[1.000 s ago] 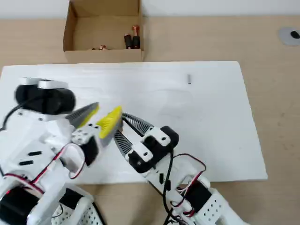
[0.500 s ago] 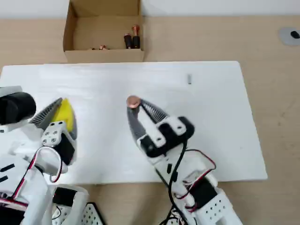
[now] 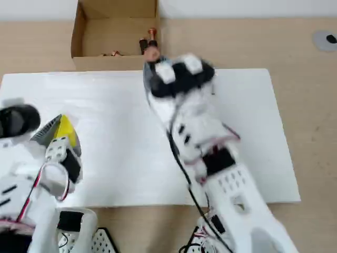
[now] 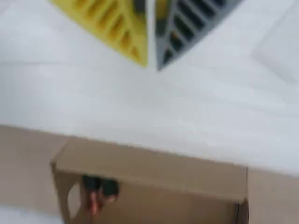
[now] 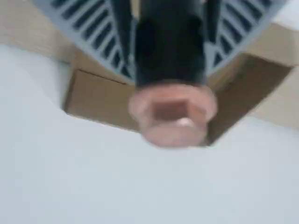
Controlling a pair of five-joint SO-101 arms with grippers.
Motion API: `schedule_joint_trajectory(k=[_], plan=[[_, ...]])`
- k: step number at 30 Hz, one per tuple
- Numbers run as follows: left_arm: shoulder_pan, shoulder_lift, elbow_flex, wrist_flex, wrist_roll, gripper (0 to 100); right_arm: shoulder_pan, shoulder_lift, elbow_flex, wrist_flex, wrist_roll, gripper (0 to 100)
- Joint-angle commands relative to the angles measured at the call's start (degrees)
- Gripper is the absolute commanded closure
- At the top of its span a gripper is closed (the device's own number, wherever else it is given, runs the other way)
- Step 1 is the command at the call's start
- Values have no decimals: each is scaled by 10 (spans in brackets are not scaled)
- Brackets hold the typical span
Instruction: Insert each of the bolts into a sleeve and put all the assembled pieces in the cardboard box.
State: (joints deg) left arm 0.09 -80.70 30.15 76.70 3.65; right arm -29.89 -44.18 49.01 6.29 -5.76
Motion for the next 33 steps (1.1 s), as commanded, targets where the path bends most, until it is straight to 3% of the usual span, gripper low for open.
schedule_joint_trajectory(k=[1, 8, 18, 28, 33], plan=[[-5, -50, -5, 0, -4, 994, 16, 132, -138, -20, -6, 989], [-7, -140, -1, 1, -8, 995, 16, 353, -294, -21, -7, 989], [-4, -189, 36, 97, -134, 995, 42, 683, -529, -55, -5, 988], [-7, -192, 69, 123, -142, 995, 44, 911, -727, 4, -4, 988], [-9, -192, 84, 139, -145, 995, 48, 1008, -824, 82, -5, 988]])
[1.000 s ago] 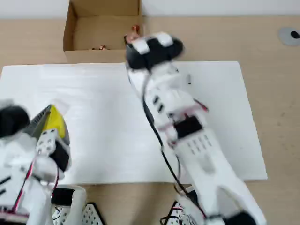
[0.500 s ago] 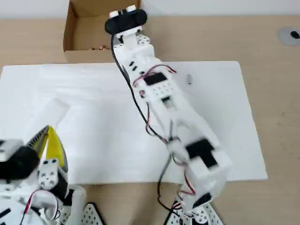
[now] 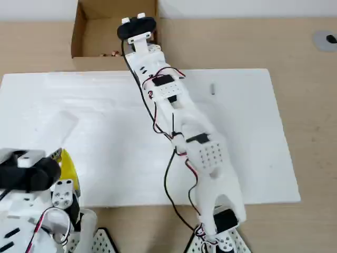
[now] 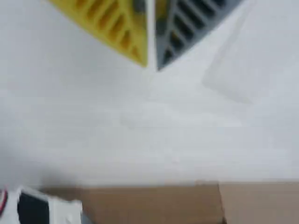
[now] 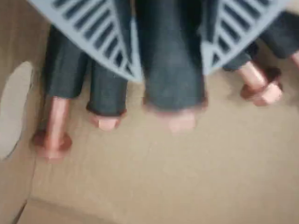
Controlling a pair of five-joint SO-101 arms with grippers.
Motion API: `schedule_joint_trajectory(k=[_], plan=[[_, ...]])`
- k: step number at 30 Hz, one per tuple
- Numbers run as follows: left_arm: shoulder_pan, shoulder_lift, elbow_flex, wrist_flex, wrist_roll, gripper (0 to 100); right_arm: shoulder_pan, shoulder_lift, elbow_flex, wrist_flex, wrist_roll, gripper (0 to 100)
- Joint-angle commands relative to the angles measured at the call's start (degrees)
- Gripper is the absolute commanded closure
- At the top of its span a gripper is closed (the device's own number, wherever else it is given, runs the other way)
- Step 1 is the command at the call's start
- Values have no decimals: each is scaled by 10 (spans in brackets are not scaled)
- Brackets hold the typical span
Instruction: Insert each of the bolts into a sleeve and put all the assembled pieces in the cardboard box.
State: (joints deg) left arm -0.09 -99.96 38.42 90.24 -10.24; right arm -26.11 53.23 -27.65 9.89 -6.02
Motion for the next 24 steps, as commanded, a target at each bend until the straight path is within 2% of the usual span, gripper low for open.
schedule_joint_trajectory(k=[1, 7, 16, 19, 24], plan=[[-7, 0, -1, 4, -6, 995, 10, 48, -76, 63, -3, 987], [-7, 1, -6, 4, -6, 995, 7, 105, -173, 155, -3, 986], [-7, 0, -6, 5, -6, 995, 8, 110, -330, 316, -3, 983], [-7, 0, -6, 5, -6, 995, 6, 110, -374, 355, -3, 918], [-6, 0, -4, 6, -7, 995, -2, 110, -432, 439, -1, 737]])
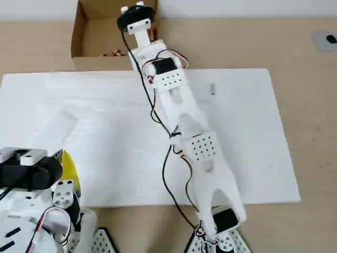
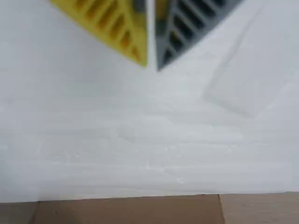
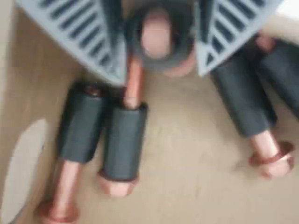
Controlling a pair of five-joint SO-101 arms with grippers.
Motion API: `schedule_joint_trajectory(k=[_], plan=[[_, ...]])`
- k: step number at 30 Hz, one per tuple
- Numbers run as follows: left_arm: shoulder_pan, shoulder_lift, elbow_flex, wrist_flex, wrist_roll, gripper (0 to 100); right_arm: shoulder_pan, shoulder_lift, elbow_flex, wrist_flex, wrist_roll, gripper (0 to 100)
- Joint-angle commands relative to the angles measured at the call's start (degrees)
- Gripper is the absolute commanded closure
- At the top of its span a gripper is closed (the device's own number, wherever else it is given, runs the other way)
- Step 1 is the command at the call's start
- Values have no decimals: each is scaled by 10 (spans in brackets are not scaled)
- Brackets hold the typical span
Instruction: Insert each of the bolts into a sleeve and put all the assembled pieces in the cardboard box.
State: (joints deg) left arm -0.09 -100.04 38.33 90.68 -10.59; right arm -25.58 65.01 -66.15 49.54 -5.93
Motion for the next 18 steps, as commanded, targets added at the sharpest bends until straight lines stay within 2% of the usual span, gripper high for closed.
schedule_joint_trajectory(k=[1, 5, 11, 18], plan=[[-6, 0, -2, 2, -7, 994, -7, -7, -57, 55, -2, 705], [-6, 0, 0, 2, -17, 994, -6, -10, -105, 106, -1, 630], [-6, 0, 1, 2, -15, 994, -3, -13, -305, 287, 0, 627], [-5, -47, 55, -5, -17, 993, 0, -180, -290, 493, 6, 627]])
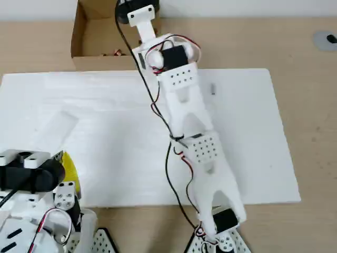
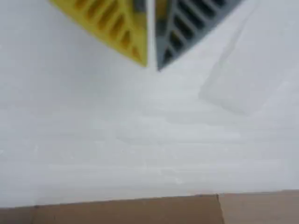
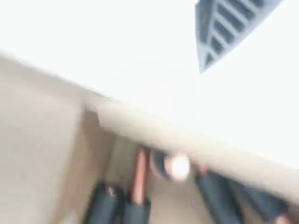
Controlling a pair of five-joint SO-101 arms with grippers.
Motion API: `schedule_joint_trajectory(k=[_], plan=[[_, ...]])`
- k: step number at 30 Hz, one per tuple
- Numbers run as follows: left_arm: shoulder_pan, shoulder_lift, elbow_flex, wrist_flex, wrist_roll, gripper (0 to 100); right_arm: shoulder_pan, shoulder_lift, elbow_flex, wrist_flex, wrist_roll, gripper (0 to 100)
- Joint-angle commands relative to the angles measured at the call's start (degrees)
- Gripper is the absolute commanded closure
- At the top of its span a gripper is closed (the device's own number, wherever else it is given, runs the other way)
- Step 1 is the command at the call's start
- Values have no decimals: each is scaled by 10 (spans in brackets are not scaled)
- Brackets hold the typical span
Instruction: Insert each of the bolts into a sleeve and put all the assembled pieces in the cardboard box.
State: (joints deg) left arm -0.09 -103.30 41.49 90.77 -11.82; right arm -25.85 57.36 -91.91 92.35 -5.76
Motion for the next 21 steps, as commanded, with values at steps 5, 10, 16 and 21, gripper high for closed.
schedule_joint_trajectory(k=[5, 10, 16, 21], plan=[[-5, -15, 46, -8, -4, 993, 21, -195, -34, 102, 4, 693], [-4, -14, 47, -10, -5, 993, 35, -280, 10, 102, 4, 996], [-4, -14, 122, -75, -4, 993, 39, -419, 144, 102, 2, 988], [-5, -14, 190, -161, -6, 994, 38, -582, 368, 102, 2, 987]])
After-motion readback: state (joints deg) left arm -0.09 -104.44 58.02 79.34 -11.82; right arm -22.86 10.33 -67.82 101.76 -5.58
